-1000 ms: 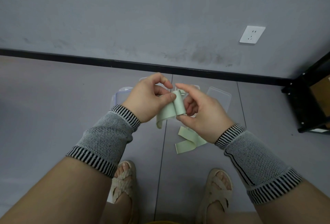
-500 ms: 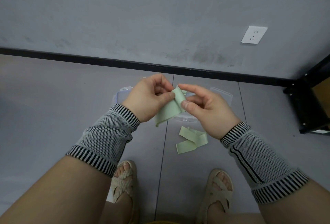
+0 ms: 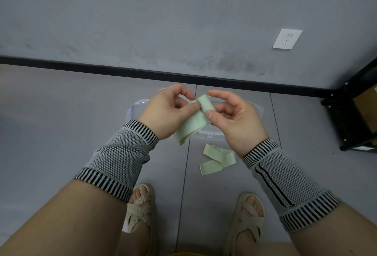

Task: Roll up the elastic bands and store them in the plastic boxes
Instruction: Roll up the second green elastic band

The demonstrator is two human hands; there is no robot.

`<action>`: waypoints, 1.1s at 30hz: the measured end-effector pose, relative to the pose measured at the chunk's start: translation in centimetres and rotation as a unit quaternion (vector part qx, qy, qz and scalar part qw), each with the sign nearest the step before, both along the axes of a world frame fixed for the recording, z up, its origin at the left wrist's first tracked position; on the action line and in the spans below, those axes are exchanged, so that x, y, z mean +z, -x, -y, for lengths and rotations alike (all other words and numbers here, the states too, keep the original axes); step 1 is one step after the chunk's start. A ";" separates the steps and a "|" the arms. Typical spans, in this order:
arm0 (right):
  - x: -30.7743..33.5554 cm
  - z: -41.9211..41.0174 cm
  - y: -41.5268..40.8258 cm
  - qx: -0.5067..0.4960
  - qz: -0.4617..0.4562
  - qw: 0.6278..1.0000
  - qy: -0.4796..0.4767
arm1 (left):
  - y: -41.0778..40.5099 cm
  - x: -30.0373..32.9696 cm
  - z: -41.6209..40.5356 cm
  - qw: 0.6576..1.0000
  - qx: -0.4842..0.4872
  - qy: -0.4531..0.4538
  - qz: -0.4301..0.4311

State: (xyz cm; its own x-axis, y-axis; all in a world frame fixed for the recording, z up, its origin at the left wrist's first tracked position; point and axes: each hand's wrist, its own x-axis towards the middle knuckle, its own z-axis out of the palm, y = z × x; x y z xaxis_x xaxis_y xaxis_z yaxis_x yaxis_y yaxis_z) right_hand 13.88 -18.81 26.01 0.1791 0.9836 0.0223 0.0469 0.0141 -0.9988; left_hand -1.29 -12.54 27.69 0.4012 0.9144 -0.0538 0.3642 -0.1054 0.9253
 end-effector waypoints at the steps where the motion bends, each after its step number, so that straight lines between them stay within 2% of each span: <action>1: 0.0 0.0 0.0 -0.007 -0.001 1.000 0.003 | 0.0 0.0 0.0 1.000 0.004 -0.006 0.000; 8: -0.2 -0.3 0.4 -0.025 -0.006 1.000 0.008 | -0.1 0.6 0.2 0.998 0.000 -0.057 0.012; 15: -0.2 -0.4 0.7 -0.072 -0.016 0.997 0.002 | -0.6 0.6 0.3 0.999 0.034 -0.039 0.012; 21: -0.1 -0.4 0.7 -0.092 -0.035 0.995 0.004 | -0.7 0.4 0.1 0.998 0.053 -0.043 -0.017; 26: -0.1 -0.4 0.4 -0.110 -0.041 0.993 0.012 | -0.5 0.4 0.1 0.994 0.047 -0.090 -0.031; 33: -0.1 -0.4 0.3 -0.116 -0.044 0.992 0.017 | -0.4 0.1 0.0 0.991 0.054 -0.105 -0.056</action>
